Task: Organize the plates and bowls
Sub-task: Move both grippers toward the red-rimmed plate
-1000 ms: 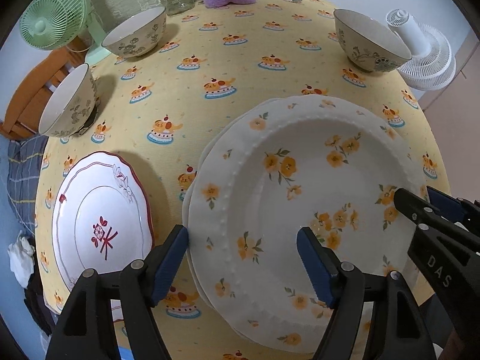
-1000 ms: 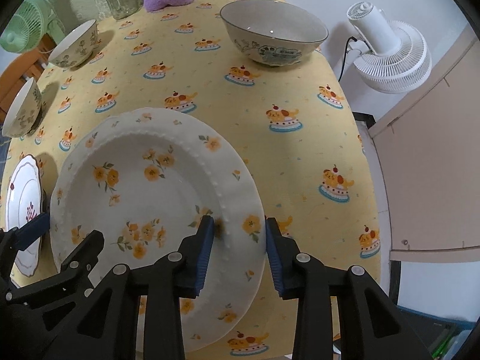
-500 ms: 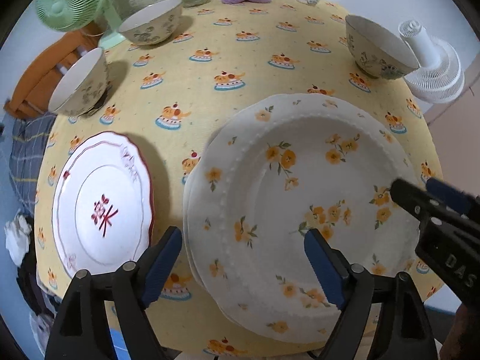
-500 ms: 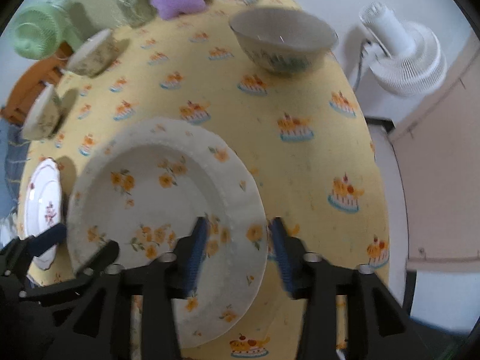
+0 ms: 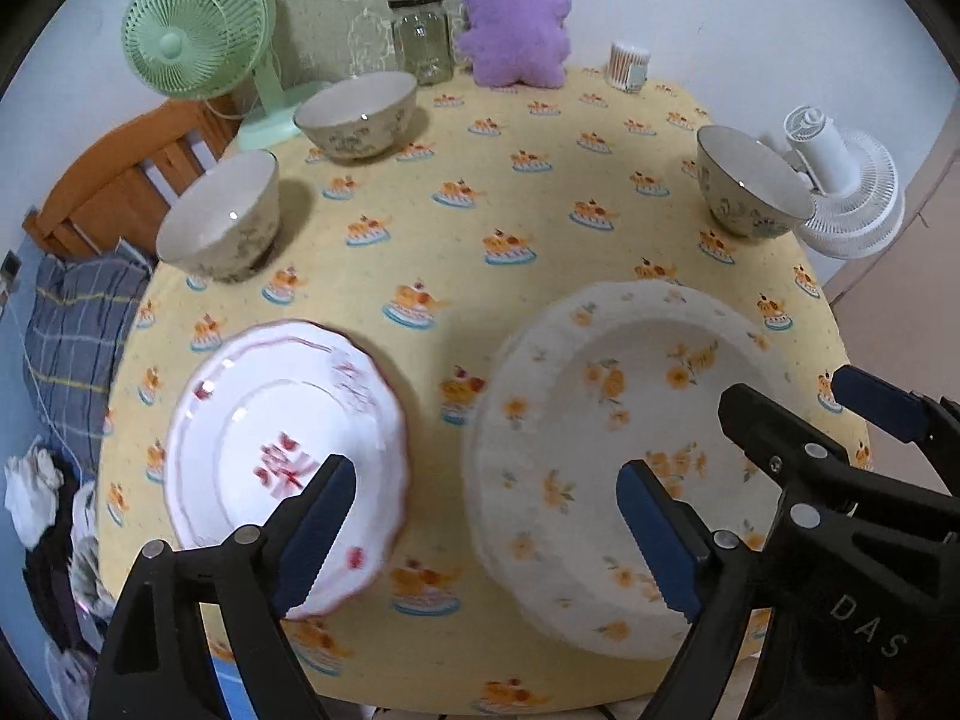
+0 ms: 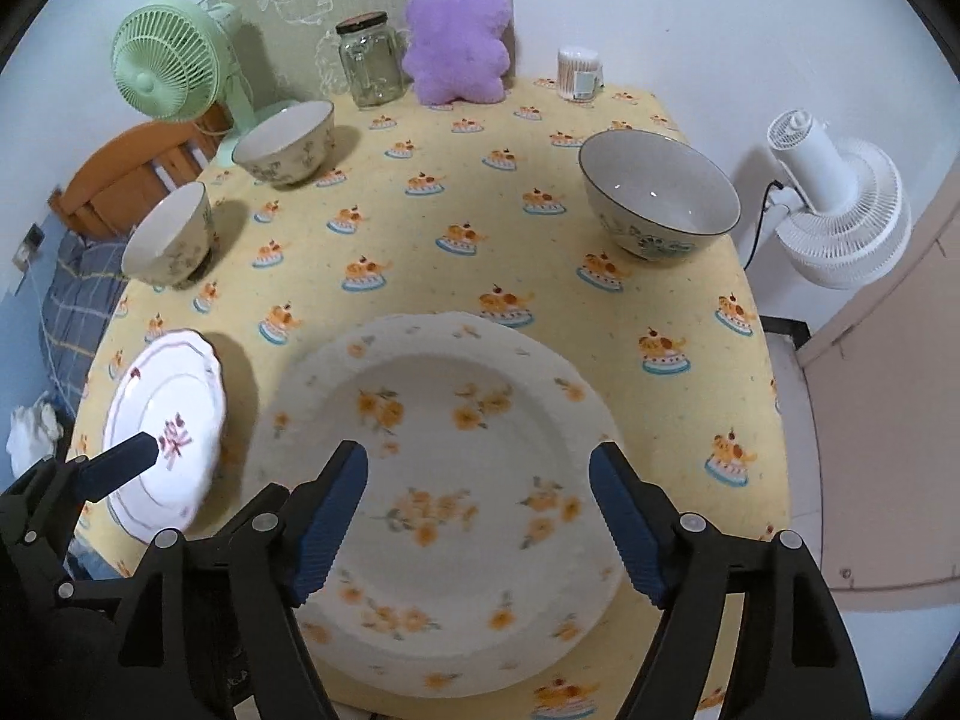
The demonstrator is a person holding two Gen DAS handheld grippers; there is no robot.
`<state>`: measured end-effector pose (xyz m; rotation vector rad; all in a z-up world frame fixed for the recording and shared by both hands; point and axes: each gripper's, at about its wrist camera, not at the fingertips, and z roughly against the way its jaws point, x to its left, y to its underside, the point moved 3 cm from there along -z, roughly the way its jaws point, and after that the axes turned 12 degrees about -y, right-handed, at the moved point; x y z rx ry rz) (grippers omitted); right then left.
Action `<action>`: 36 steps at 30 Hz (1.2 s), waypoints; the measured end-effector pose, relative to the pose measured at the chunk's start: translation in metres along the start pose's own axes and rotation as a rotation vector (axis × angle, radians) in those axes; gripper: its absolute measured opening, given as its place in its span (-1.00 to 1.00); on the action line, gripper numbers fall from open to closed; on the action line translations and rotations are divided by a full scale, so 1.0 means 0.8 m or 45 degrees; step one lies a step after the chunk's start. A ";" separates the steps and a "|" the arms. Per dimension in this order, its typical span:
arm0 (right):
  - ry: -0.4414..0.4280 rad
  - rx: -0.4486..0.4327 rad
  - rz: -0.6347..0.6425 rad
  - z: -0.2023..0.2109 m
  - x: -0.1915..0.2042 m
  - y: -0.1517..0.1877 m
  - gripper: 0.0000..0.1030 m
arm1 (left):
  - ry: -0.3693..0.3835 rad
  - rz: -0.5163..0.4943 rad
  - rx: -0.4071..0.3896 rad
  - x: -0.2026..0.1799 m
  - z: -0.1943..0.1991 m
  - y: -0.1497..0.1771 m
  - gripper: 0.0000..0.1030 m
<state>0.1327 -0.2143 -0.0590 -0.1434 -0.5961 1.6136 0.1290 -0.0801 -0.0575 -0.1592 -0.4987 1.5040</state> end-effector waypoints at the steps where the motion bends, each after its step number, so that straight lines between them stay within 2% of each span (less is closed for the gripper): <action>1: 0.003 -0.008 -0.015 0.002 0.008 0.000 0.54 | -0.001 -0.012 -0.015 0.009 0.001 -0.001 0.75; 4: 0.028 -0.033 -0.049 0.002 0.033 0.001 0.54 | 0.003 -0.045 -0.049 0.034 0.001 -0.003 0.75; 10: 0.117 -0.077 -0.080 -0.001 0.094 -0.004 0.54 | 0.068 -0.075 -0.102 0.089 -0.001 -0.005 0.75; 18: 0.137 -0.128 -0.186 -0.024 0.161 -0.002 0.54 | 0.078 -0.088 -0.131 0.161 -0.023 -0.005 0.74; 22: 0.106 -0.169 -0.203 -0.040 0.187 0.001 0.54 | 0.057 -0.087 -0.128 0.181 -0.039 -0.001 0.74; 26: 0.103 -0.094 -0.200 -0.068 0.200 0.002 0.54 | 0.049 -0.079 -0.095 0.192 -0.061 0.004 0.74; 30: 0.100 -0.079 -0.181 -0.090 0.206 0.005 0.54 | 0.006 -0.077 -0.085 0.199 -0.081 0.010 0.74; 36: 0.096 -0.031 -0.159 -0.126 0.209 0.010 0.54 | 0.023 -0.060 0.002 0.206 -0.115 0.017 0.66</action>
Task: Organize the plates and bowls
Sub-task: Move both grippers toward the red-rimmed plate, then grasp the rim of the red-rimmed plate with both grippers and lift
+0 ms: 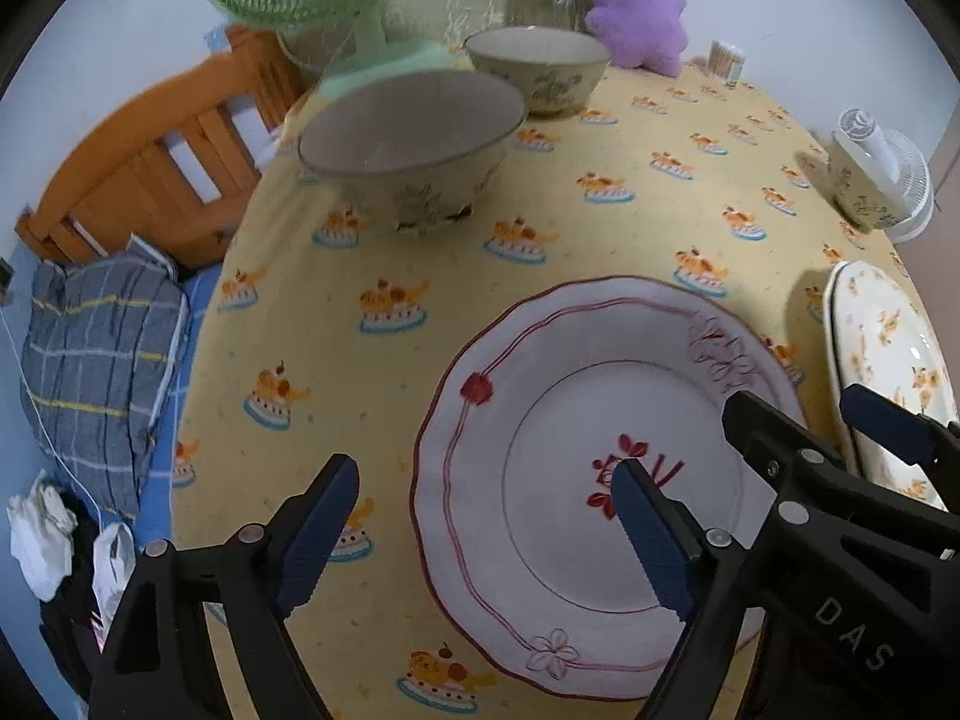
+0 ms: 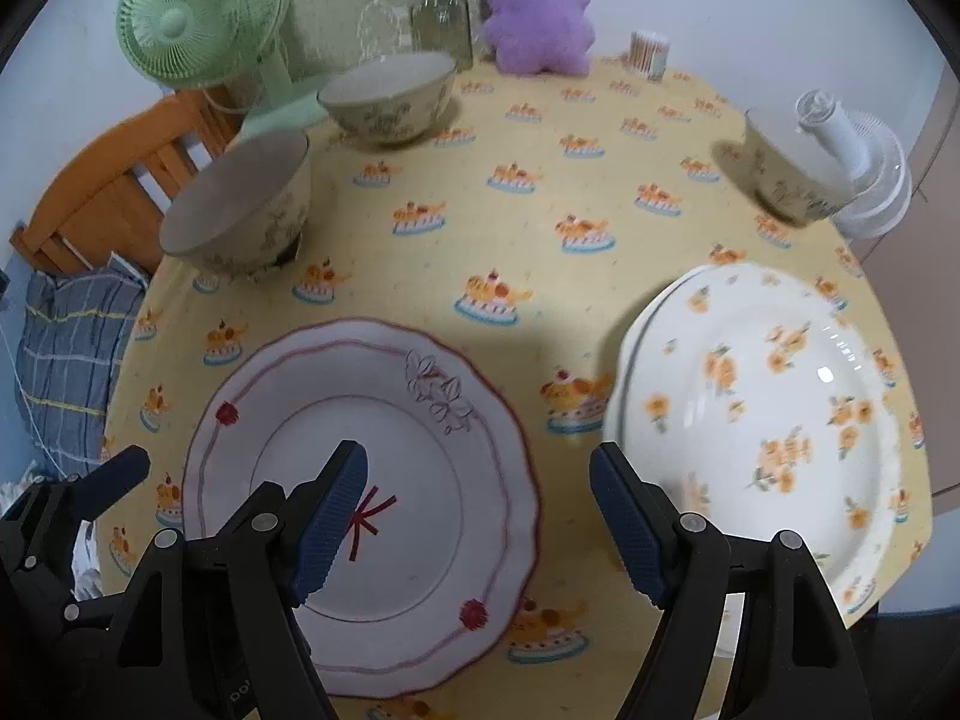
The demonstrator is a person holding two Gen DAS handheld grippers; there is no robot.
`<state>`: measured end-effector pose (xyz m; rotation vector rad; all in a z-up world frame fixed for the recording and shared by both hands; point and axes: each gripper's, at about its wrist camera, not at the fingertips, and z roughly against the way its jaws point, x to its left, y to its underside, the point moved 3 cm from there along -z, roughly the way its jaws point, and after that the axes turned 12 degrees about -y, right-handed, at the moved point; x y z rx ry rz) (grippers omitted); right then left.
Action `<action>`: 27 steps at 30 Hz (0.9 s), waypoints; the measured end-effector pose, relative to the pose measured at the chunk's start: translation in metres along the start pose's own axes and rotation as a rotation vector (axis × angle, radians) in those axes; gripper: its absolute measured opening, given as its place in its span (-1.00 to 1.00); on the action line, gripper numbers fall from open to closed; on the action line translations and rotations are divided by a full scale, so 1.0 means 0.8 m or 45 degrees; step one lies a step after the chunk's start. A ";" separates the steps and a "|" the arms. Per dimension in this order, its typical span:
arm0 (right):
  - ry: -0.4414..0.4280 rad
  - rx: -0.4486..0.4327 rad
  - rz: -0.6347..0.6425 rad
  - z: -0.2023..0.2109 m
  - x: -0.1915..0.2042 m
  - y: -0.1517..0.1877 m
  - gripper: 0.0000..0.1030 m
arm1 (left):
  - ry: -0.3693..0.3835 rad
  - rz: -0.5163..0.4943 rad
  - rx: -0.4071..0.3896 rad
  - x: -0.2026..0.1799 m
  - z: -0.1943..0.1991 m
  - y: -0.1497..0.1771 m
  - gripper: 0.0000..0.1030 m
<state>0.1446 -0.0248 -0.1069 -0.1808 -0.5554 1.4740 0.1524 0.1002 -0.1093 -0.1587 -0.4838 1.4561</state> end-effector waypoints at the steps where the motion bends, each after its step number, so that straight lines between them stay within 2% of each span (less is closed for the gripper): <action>1: -0.003 0.009 -0.004 -0.005 0.001 0.000 0.54 | 0.007 0.000 0.009 0.001 -0.004 0.000 0.64; 7: -0.003 0.067 -0.038 -0.031 -0.001 0.000 0.51 | 0.048 -0.007 0.064 -0.003 -0.028 -0.002 0.44; 9: 0.001 0.081 -0.042 -0.036 -0.001 -0.001 0.40 | 0.054 -0.011 0.080 -0.004 -0.033 -0.003 0.33; 10: 0.000 0.089 -0.043 -0.039 -0.001 -0.002 0.34 | 0.057 -0.014 0.085 -0.005 -0.035 -0.003 0.33; 18: 0.036 0.135 -0.067 -0.057 -0.005 -0.008 0.22 | 0.081 -0.049 0.074 -0.012 -0.037 -0.009 0.30; 27: 0.062 0.152 -0.060 -0.065 -0.005 -0.010 0.22 | 0.081 -0.047 0.088 -0.013 -0.037 -0.011 0.31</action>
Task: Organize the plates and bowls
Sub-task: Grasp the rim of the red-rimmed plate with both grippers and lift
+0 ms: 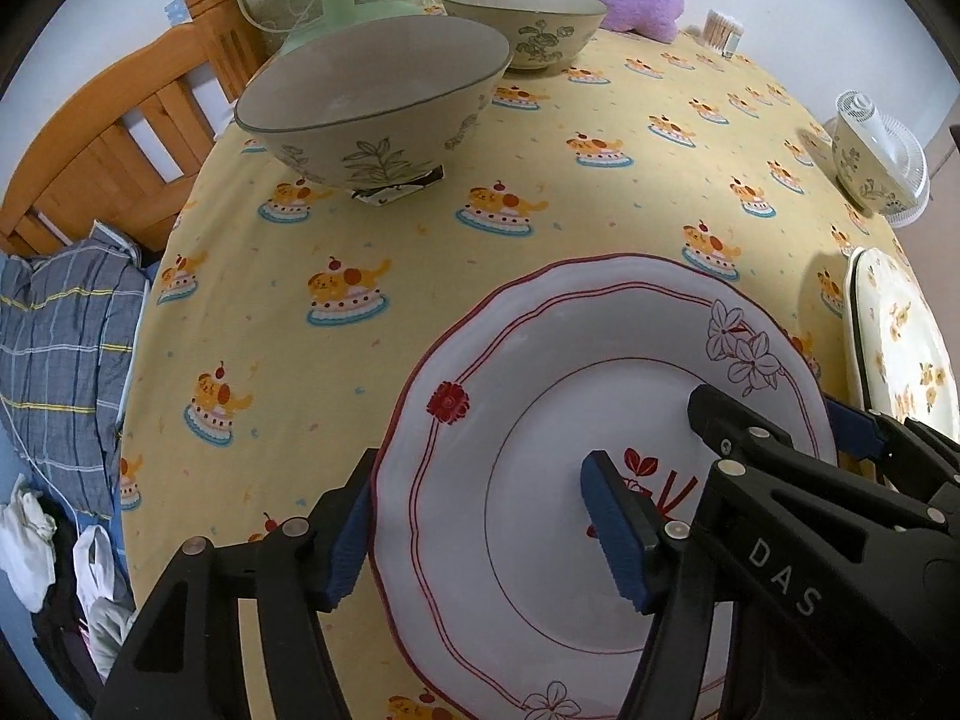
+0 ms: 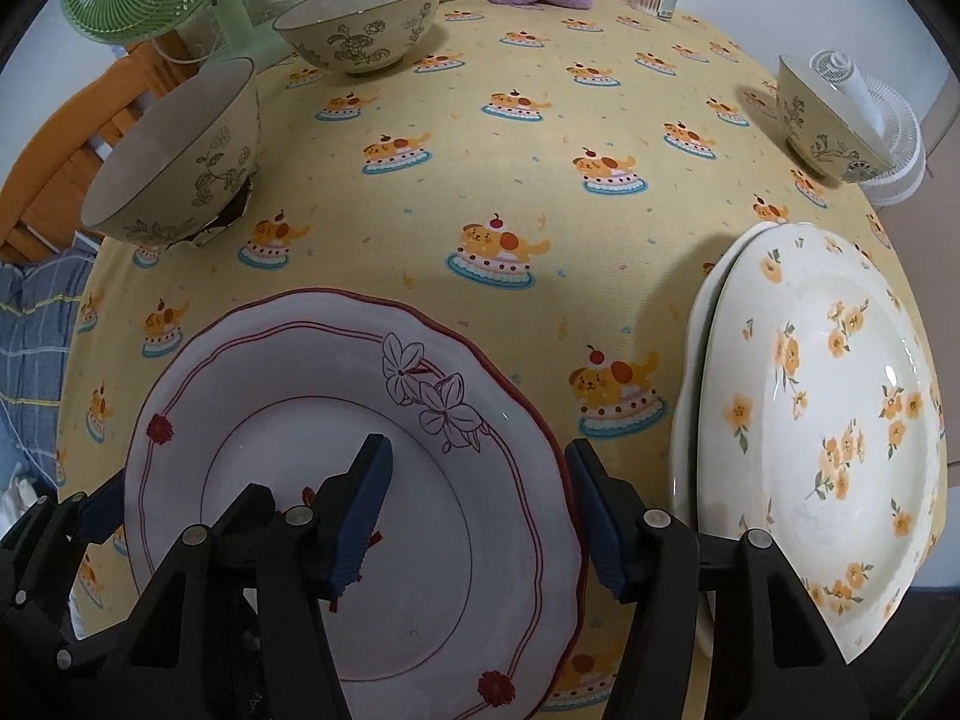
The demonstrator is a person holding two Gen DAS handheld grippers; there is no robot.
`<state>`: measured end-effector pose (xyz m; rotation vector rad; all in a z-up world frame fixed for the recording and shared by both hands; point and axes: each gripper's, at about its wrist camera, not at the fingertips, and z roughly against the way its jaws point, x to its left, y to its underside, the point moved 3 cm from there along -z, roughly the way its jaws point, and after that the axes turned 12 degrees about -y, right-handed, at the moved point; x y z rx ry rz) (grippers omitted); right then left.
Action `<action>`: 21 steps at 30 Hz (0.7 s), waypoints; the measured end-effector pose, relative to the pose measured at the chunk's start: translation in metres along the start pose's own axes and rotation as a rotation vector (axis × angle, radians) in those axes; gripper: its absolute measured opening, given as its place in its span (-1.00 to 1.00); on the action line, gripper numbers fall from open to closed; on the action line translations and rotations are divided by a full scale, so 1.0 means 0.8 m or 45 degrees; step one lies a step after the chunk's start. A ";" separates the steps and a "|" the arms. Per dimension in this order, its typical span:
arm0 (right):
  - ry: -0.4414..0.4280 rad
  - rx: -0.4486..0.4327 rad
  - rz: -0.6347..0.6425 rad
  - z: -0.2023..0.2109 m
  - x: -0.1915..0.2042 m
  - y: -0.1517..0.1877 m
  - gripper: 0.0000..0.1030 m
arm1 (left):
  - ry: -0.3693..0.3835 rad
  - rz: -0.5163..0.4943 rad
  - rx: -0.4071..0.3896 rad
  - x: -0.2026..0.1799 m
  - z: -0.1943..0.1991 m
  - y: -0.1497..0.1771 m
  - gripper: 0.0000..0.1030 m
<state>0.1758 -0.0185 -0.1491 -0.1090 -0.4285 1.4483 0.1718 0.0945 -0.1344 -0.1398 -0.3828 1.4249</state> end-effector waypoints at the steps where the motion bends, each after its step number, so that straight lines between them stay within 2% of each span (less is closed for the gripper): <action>1: -0.001 0.002 0.000 0.000 0.000 0.000 0.22 | 0.000 -0.002 0.005 0.000 0.000 0.000 0.31; 10: -0.003 0.033 -0.009 0.010 -0.002 0.007 0.22 | 0.007 -0.018 0.021 -0.004 0.015 0.006 0.29; 21: 0.007 -0.044 -0.011 0.062 0.010 0.006 0.22 | 0.018 -0.025 -0.060 0.010 0.063 0.003 0.29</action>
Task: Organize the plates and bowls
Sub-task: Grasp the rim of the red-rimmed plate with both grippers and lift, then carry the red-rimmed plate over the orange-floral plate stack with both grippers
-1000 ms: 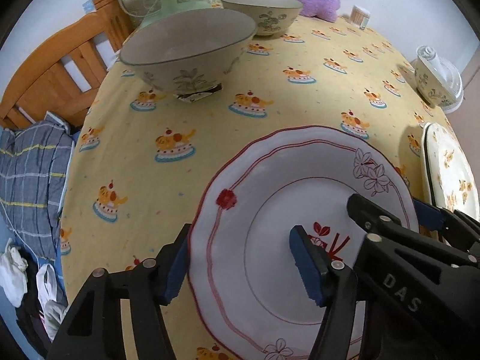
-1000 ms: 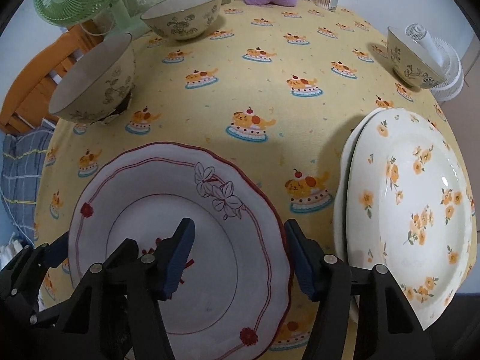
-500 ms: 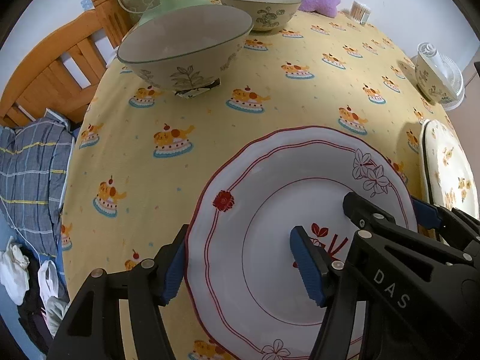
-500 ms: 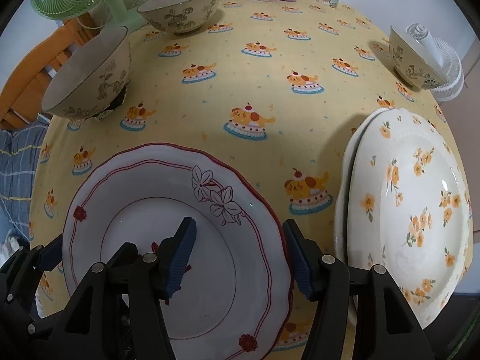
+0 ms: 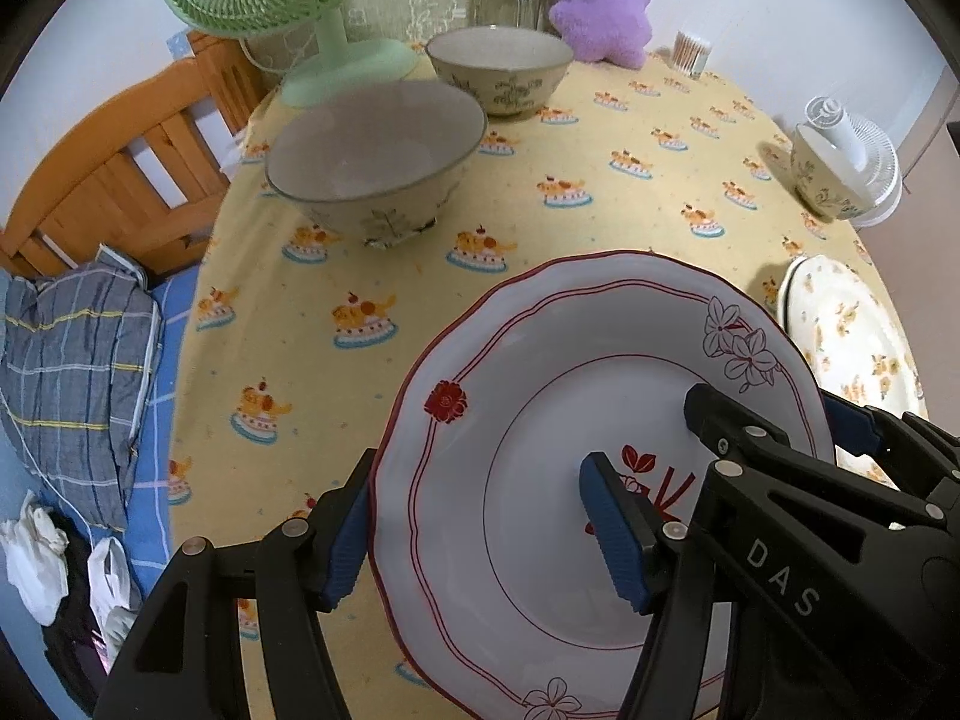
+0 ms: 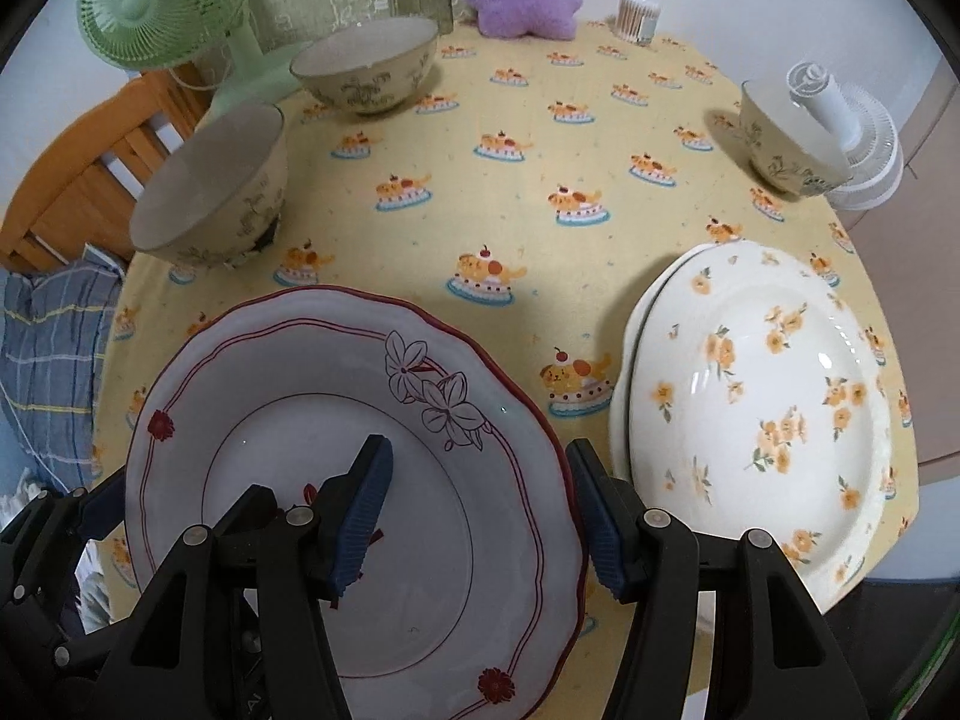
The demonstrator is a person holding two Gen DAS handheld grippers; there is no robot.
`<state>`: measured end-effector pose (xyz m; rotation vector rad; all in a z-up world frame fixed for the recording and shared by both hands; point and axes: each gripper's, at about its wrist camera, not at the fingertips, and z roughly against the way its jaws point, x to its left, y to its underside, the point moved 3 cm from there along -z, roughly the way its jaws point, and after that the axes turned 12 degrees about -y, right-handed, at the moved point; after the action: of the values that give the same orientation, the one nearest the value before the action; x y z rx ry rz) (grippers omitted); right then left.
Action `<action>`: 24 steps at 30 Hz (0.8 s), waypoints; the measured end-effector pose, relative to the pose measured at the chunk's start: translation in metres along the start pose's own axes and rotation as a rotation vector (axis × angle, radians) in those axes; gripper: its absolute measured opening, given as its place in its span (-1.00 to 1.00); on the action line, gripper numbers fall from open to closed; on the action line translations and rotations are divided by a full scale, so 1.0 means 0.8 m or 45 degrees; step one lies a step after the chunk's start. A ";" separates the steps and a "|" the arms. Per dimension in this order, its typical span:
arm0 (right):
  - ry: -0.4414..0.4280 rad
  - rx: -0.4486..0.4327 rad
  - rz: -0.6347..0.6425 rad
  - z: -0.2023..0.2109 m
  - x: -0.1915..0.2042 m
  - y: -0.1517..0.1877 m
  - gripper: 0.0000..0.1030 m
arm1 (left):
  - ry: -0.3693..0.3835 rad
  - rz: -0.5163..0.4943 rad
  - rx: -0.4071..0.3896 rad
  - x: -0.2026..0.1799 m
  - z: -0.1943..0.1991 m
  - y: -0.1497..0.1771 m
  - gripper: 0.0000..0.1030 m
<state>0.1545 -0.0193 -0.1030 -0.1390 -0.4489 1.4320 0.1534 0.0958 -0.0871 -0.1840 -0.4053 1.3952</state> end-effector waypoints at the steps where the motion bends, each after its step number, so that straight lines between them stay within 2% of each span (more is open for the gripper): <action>1: -0.001 -0.010 0.000 0.005 0.002 0.000 0.22 | 0.001 0.002 -0.007 0.002 0.004 0.001 0.29; 12: 0.021 -0.081 0.014 0.045 0.007 0.002 0.22 | 0.018 0.007 -0.075 -0.003 0.037 -0.001 0.29; 24: -0.034 -0.108 0.078 0.066 -0.032 -0.008 0.22 | -0.041 0.082 -0.096 -0.048 0.059 -0.006 0.30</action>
<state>0.1384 -0.0544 -0.0587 -0.2032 -0.5316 1.4765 0.1353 0.0523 -0.0486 -0.2384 -0.4828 1.4485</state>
